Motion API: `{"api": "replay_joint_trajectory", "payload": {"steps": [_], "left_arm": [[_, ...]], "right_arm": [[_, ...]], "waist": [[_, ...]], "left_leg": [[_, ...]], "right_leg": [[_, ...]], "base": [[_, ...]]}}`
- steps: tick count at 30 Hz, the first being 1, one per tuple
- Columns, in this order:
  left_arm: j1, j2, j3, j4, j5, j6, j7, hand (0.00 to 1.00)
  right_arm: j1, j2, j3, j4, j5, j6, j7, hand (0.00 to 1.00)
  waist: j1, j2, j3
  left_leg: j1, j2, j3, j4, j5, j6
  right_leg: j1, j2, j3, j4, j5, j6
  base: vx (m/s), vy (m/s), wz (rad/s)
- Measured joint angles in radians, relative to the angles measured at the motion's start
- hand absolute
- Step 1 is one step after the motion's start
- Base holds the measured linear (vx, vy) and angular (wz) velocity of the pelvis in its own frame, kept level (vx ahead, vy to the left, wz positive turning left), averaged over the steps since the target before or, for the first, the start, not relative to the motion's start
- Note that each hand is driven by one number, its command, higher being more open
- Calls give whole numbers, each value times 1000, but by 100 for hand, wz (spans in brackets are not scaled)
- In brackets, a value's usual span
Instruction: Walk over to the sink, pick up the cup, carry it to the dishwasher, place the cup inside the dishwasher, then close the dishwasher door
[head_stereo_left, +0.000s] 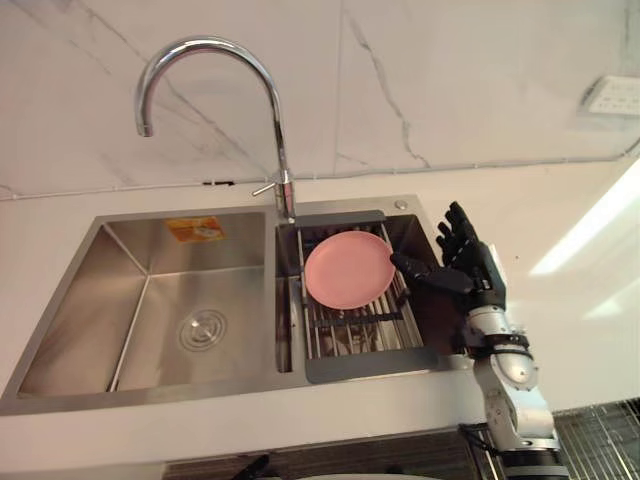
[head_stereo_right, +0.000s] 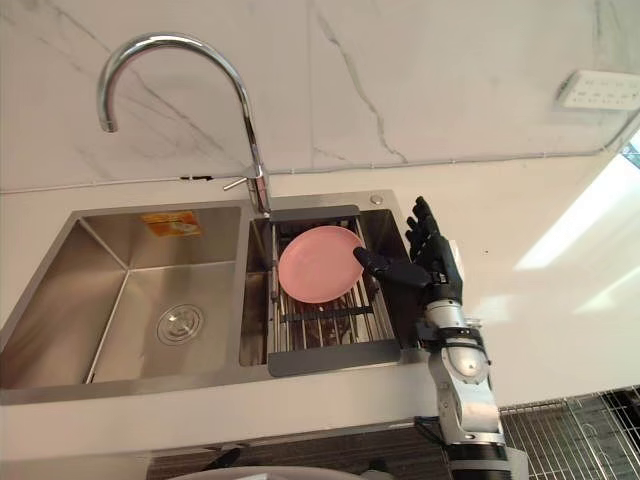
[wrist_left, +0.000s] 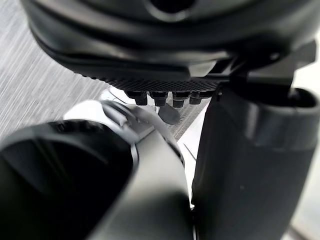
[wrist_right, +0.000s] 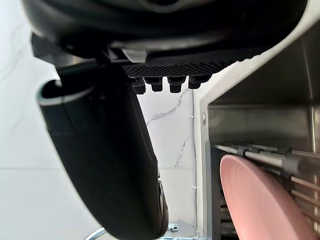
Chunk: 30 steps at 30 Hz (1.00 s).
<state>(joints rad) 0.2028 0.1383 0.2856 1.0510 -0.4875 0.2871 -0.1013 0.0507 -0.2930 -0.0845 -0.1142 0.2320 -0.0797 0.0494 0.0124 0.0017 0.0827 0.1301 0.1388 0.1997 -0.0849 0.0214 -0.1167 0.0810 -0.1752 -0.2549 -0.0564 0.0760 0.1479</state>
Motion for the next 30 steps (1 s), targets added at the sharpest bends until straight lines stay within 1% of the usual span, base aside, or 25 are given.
{"api": "replay_joint_trajectory", "payload": {"steps": [1,4,7,8,12,15,21,26,30], "left_arm": [[1,0,-3,0,2,0,6,100],[-4,-6,-11,-26,102,-10,25,100],[-7,-11,-33,-45,158,-22,30,100],[-7,-11,-40,-46,166,-23,30,100],[-5,-8,-60,-65,173,-10,32,100],[-4,-6,-62,-76,172,5,36,100],[-1,0,-78,-84,174,7,36,100],[13,7,-93,-107,175,13,36,100],[13,9,-97,-109,177,21,36,100]], "right_arm": [[0,-5,-2,-4,-9,-1,6,100],[0,-21,-6,-12,-85,-1,37,100],[0,-23,3,-12,-122,-1,64,100],[0,-25,5,-12,-131,-1,67,100],[0,-65,8,-12,-271,-5,75,100],[0,-79,11,-11,-313,-4,85,100],[0,-83,16,-9,-320,-4,110,100],[0,-83,30,8,-337,-4,134,100],[5,-83,37,13,-337,-7,148,100]], "waist": [[-2,0,0],[0,-3,-2],[-1,-3,-7],[-2,-2,-10],[-3,-7,-25],[-5,-9,-26],[-13,-13,-29],[-20,-28,-38],[-26,-30,-39]], "left_leg": [[0,0,0,0,0,-1],[0,0,-1,0,2,-3],[-2,1,-4,0,3,-5],[-3,1,-5,0,3,-5],[-7,0,-8,-1,4,-5],[-8,0,-8,-1,5,-5],[-8,2,-6,-1,6,-7],[-9,4,-5,-2,7,-9],[-9,5,-4,-2,8,-9]], "right_leg": [[0,0,0,0,0,0],[1,0,-2,0,0,0],[1,0,-6,0,0,0],[1,0,-7,0,0,0],[0,0,-11,0,0,0],[-2,1,-12,0,0,0],[-5,3,-11,0,0,0],[-5,4,-11,-4,2,-2],[-5,4,-11,-4,3,-3]], "base": [[0,0,0],[-11,-4,1],[-37,-12,3],[-29,-12,4],[-5,-3,1],[-10,-3,1],[0,0,0],[0,0,0],[0,0,0]]}}
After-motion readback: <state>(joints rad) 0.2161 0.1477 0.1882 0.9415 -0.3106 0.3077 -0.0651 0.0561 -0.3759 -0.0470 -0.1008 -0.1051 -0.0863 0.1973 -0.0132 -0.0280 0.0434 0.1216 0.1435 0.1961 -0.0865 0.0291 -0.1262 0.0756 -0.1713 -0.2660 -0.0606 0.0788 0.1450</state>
